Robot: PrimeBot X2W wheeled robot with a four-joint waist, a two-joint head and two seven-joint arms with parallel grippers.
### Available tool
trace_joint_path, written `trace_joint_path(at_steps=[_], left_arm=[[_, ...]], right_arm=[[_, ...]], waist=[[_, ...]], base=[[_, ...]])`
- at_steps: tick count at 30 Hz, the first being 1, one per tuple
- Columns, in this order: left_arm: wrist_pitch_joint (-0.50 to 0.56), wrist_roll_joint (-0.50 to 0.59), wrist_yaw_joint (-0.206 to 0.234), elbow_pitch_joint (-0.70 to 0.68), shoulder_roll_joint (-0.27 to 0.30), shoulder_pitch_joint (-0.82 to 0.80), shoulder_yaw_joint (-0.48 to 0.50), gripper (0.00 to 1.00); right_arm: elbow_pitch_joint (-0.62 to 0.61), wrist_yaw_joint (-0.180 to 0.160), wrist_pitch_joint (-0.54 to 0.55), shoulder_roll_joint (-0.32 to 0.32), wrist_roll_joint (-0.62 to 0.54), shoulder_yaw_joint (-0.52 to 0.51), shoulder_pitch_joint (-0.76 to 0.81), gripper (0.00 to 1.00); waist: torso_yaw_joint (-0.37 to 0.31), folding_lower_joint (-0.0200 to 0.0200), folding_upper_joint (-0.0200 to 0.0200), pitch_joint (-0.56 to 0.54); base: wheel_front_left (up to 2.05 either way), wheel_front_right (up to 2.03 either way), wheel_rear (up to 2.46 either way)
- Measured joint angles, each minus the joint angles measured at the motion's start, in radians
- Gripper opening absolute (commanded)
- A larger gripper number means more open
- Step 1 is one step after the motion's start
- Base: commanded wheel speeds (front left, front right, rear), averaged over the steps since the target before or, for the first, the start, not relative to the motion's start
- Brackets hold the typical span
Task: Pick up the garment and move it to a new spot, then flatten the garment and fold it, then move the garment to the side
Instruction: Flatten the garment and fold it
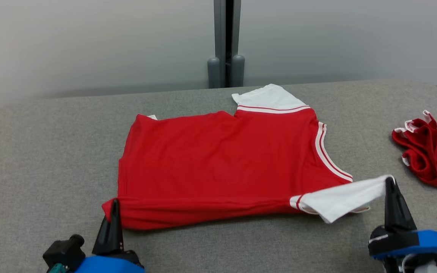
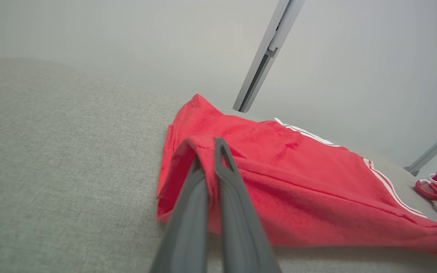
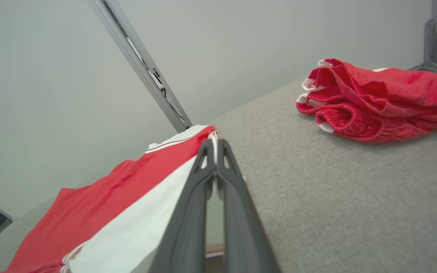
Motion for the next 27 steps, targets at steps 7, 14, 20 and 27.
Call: trace_joint_path(at_steps=[7,14,20,27], left_arm=[[0.000,0.014,0.000,0.065,0.000,-0.182,-0.016,0.00],[0.000,0.050,0.000,0.132,0.000,-0.296,-0.004,0.00],[0.000,0.077,0.000,0.157,0.000,-0.363,0.002,0.00],[0.000,0.138,0.000,0.150,0.000,-0.376,0.050,1.00]], right_arm=[[0.118,0.000,0.000,-0.009,-0.057,0.011,-0.251,0.00],[0.220,0.000,0.000,-0.014,-0.114,0.002,-0.444,0.00],[0.287,0.000,0.000,-0.018,-0.170,-0.012,-0.533,0.24],[0.294,0.000,0.000,-0.018,-0.259,-0.033,-0.517,1.00]], waist=[[0.006,0.0002,0.0000,0.095],[0.018,0.0003,0.0000,0.183],[0.033,0.0002,0.0000,0.220],[0.037,0.0002,0.0000,0.201]], base=[[0.00,0.00,0.00],[0.00,0.00,0.00],[0.00,0.00,0.00],[0.00,0.00,0.00]])
